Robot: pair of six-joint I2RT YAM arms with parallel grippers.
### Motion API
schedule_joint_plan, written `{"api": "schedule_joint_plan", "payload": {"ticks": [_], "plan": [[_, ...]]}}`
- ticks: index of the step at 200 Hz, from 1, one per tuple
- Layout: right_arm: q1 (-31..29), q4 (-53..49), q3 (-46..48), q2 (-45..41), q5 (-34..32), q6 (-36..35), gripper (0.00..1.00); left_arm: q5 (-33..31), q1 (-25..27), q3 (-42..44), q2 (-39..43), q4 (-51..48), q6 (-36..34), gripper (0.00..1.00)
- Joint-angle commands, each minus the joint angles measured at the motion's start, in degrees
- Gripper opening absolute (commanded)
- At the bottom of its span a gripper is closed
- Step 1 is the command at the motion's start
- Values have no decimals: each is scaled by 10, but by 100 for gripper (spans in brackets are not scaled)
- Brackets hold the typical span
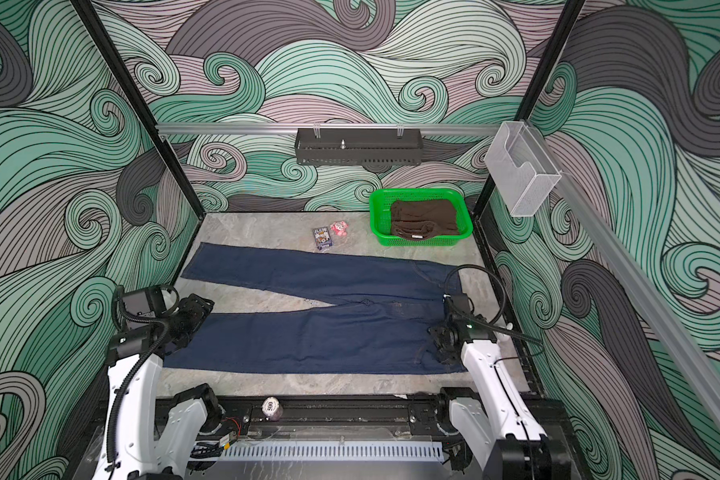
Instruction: Fold and stack the trousers
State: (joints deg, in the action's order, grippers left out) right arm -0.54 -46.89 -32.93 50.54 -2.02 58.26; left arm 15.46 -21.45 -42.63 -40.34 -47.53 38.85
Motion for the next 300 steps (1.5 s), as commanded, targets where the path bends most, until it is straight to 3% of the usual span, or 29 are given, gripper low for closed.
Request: {"api": "schedule_joint_plan", "payload": {"ticks": [1,56,111,161,229,266,300], "plan": [[-1,-54,-37,-20,-21,-25,63,1,0,-18,27,-36,9,72],[-1,-54,-74,3,-6,-48,63,28,0,-37,-7,-35,21,72],[-1,6,-92,97,18,-53,62,25,1,-38,-49,-8,11,72],[0,46,-110,192,30,-55,63,47,0,-16,-140,57,17,71],[18,70,-114,310,68,-55,62,46,1,-22,-275,53,-22,63],[31,69,-74,312,69,-44,62,-3,-3,-10,-284,36,-22,64],[37,57,-18,251,47,-21,60,-11,-37,27,-267,40,-10,66]]}}
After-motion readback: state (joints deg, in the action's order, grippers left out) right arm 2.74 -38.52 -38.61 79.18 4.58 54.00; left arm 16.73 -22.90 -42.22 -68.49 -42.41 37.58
